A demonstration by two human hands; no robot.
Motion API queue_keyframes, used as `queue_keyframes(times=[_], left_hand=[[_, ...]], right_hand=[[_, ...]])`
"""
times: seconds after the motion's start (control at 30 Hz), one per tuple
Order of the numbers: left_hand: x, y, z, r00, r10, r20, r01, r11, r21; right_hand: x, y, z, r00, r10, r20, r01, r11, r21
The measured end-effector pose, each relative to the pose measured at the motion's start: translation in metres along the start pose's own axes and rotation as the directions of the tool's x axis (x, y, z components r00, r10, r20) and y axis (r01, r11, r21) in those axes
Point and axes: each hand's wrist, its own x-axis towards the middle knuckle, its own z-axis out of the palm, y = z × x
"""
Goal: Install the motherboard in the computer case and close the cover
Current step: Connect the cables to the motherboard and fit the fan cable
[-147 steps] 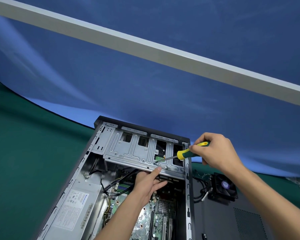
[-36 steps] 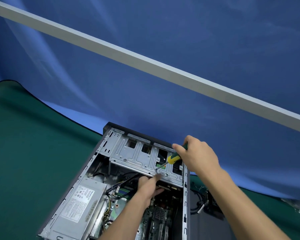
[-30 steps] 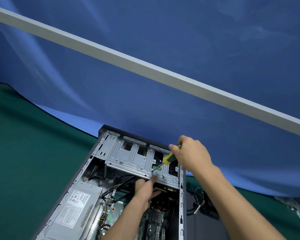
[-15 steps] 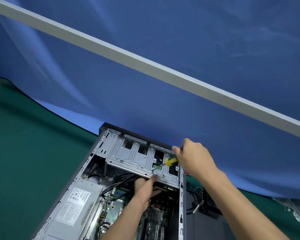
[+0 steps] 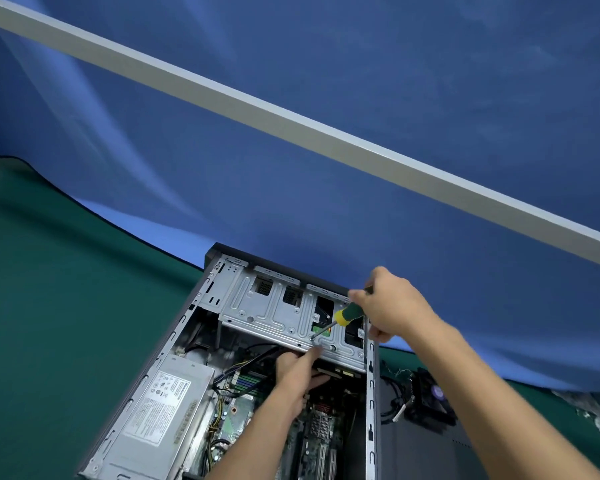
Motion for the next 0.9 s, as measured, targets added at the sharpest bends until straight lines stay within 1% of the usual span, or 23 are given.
queue_keyframes(times=[0.03,0.07,0.1,0.17,0.2,0.23,0.3,0.33,0.37,0.43,0.47,0.5,0.57,0.6,0.67,0.7,0.73,0.77,0.8,0.83,0.87,0.9], left_hand=[[0.001,0.000,0.000,1.000,-0.003,0.006,0.003,1.000,0.007],[0.001,0.000,0.000,1.000,-0.003,0.009,0.003,1.000,0.009],[0.001,0.000,0.000,1.000,-0.004,0.013,0.004,1.000,0.007],[0.001,-0.001,-0.001,1.000,0.000,0.023,0.001,1.000,-0.013],[0.002,-0.001,-0.001,1.000,0.002,0.023,-0.001,1.000,-0.016],[0.003,-0.001,-0.001,1.000,0.003,0.018,-0.003,1.000,-0.012],[0.003,-0.002,0.000,1.000,0.003,0.012,-0.003,1.000,-0.007],[0.002,-0.002,0.000,1.000,0.003,0.011,-0.003,1.000,-0.009],[0.002,-0.001,0.000,1.000,0.003,0.011,-0.003,1.000,-0.009],[0.001,0.000,0.001,1.000,0.006,0.010,-0.006,1.000,-0.010],[0.001,0.001,0.001,1.000,0.008,0.011,-0.008,1.000,-0.008],[0.001,0.001,0.001,1.000,0.009,0.011,-0.009,1.000,-0.005],[0.001,0.001,0.001,1.000,0.010,0.006,-0.010,1.000,-0.004],[0.001,0.001,0.001,1.000,0.007,0.007,-0.007,1.000,-0.008],[-0.002,0.001,0.002,1.000,-0.006,0.007,0.006,1.000,-0.020],[-0.004,0.002,0.003,1.000,-0.016,-0.001,0.016,1.000,-0.022],[-0.004,0.003,0.002,1.000,-0.026,-0.013,0.026,0.999,-0.020],[-0.004,0.004,0.003,0.999,-0.030,-0.018,0.030,0.999,-0.016],[-0.004,0.004,0.003,0.999,-0.028,-0.014,0.028,1.000,-0.014],[-0.005,0.004,0.003,1.000,-0.020,-0.009,0.020,1.000,-0.014],[-0.005,0.005,0.003,1.000,-0.014,0.001,0.014,1.000,-0.014],[-0.006,0.005,0.003,1.000,-0.015,0.006,0.015,1.000,-0.016]], right_hand=[[0.000,0.000,0.003,0.997,0.012,-0.077,-0.015,0.999,-0.048],[0.000,0.001,0.003,0.995,0.026,-0.095,-0.033,0.997,-0.070],[0.000,0.001,0.003,0.997,0.037,-0.067,-0.040,0.998,-0.043],[-0.001,-0.002,-0.001,0.998,0.021,0.054,-0.024,0.998,0.054],[-0.002,-0.002,-0.001,0.998,0.012,0.063,-0.015,0.999,0.049],[-0.002,-0.002,0.001,1.000,0.018,0.023,-0.018,1.000,0.006],[-0.002,0.000,0.005,0.989,0.033,-0.143,-0.051,0.991,-0.123],[-0.003,0.002,0.005,0.985,0.042,-0.166,-0.065,0.989,-0.134],[-0.003,0.004,0.004,0.990,0.045,-0.136,-0.060,0.993,-0.103],[-0.003,0.003,0.000,1.000,0.025,-0.012,-0.025,0.999,-0.022],[-0.004,0.002,0.000,1.000,0.015,-0.004,-0.015,0.999,-0.034],[-0.005,0.001,0.002,0.999,0.016,-0.039,-0.018,0.997,-0.072],[-0.006,0.000,0.005,0.986,0.028,-0.164,-0.054,0.986,-0.158],[-0.007,0.000,0.006,0.986,0.033,-0.165,-0.058,0.987,-0.149],[-0.006,-0.003,0.005,0.998,0.006,-0.055,-0.008,0.999,-0.053],[-0.007,-0.006,0.005,1.000,-0.023,-0.020,0.022,0.999,-0.036],[-0.008,-0.009,0.007,0.999,-0.039,-0.028,0.037,0.997,-0.063],[-0.007,-0.010,0.009,0.996,-0.041,-0.079,0.032,0.994,-0.109],[-0.007,-0.012,0.010,0.987,-0.022,-0.156,-0.002,0.988,-0.155],[-0.006,-0.014,0.009,0.979,-0.003,-0.201,-0.036,0.982,-0.187],[-0.004,-0.014,0.007,0.981,0.015,-0.192,-0.051,0.982,-0.182],[-0.002,-0.014,0.005,0.991,0.023,-0.132,-0.042,0.989,-0.144]])
